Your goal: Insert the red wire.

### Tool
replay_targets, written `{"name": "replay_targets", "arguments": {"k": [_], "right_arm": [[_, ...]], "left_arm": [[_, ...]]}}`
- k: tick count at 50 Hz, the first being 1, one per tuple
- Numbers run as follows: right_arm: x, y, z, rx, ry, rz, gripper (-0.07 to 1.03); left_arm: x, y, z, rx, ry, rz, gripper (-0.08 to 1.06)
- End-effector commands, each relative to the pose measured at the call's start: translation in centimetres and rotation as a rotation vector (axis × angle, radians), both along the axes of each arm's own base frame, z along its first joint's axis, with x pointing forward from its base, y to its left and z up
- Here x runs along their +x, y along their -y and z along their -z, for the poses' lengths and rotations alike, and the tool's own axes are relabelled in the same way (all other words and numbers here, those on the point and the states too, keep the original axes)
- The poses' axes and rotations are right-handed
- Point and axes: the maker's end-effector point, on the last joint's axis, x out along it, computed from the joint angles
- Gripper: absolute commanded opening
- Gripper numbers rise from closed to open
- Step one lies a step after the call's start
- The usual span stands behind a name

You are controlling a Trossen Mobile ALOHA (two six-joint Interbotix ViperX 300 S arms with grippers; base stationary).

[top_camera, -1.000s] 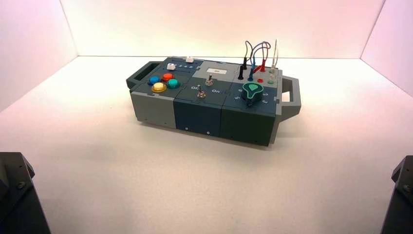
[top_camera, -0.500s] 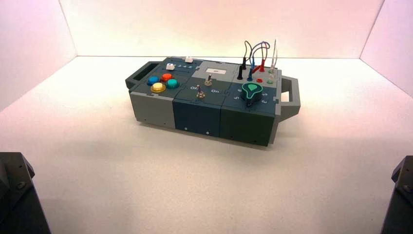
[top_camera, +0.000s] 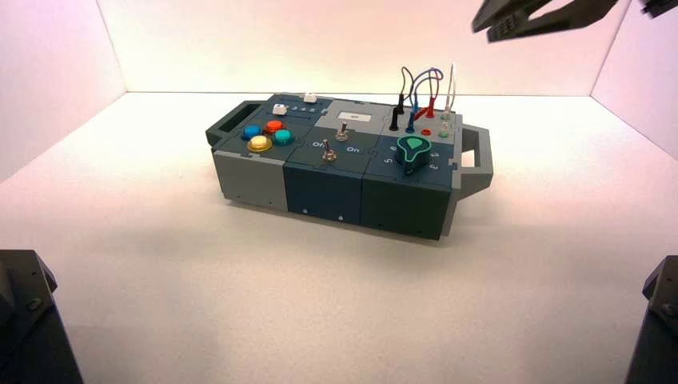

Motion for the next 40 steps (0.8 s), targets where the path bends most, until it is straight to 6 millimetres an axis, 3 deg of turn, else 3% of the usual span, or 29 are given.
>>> {"name": "replay_targets", "arguments": {"k": [1,16,23,40], "right_arm": [[1.0,-0.7,-0.9,0.016,0.009,0.002,0.31],[2.3,-1.0,1.4,-0.020,-0.044,0.027,0.35],[3.1,-1.3,2.0,-0.032,-0.057,0.031,0.42],[4.6,-1.9,3.2,-0.058,-0.075,0.037,0.47]], "left_arm": [[0.6,0.0,-1.4,-0.004,0.026,-0.004,-0.03],[0.6,-0.1,-1.4,-0.004,0.024,-0.006,-0.03],[0.6,-0.1,-1.4,-0.004,0.024,-0.006,-0.03],[0.6,-0.1,-1.5,-0.004,0.027,-0.006,-0.03]]}}
